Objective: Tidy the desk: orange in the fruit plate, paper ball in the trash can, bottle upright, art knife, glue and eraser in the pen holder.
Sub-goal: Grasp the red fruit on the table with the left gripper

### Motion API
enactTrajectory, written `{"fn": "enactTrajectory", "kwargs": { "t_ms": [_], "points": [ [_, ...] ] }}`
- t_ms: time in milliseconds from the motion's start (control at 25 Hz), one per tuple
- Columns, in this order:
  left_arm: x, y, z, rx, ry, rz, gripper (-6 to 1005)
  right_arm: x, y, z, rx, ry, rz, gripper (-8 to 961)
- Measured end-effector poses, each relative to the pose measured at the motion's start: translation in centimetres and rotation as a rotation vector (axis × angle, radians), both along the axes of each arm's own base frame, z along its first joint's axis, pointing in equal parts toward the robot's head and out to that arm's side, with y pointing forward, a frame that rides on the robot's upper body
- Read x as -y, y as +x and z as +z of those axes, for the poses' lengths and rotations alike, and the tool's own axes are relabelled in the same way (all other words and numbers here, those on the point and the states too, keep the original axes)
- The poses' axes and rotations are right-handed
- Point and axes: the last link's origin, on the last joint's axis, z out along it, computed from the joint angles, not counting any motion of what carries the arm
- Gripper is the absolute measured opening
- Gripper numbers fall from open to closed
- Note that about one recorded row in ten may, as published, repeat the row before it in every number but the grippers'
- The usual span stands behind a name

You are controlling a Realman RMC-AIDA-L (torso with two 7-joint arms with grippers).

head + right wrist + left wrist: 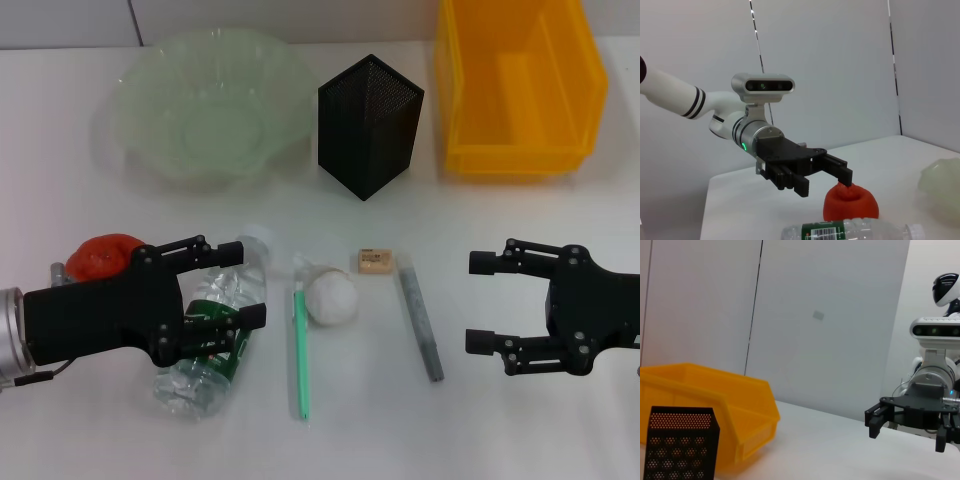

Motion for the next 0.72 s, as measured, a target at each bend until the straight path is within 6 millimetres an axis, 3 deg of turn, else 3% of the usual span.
{"fn": "enactTrajectory", "kwargs": {
  "t_ms": [480,720],
  "points": [
    [-0.1,-0.6,0.7,0.009,0.061,0.023,724,0.0,0.0,0.0,-0.001,-0.001,-0.003,834],
    [0.8,-4.1,2.0,-0.019,0.233,0.178,711,0.2,0.3,0.0,0.000,0.001,-0.012,834]
  ]
}}
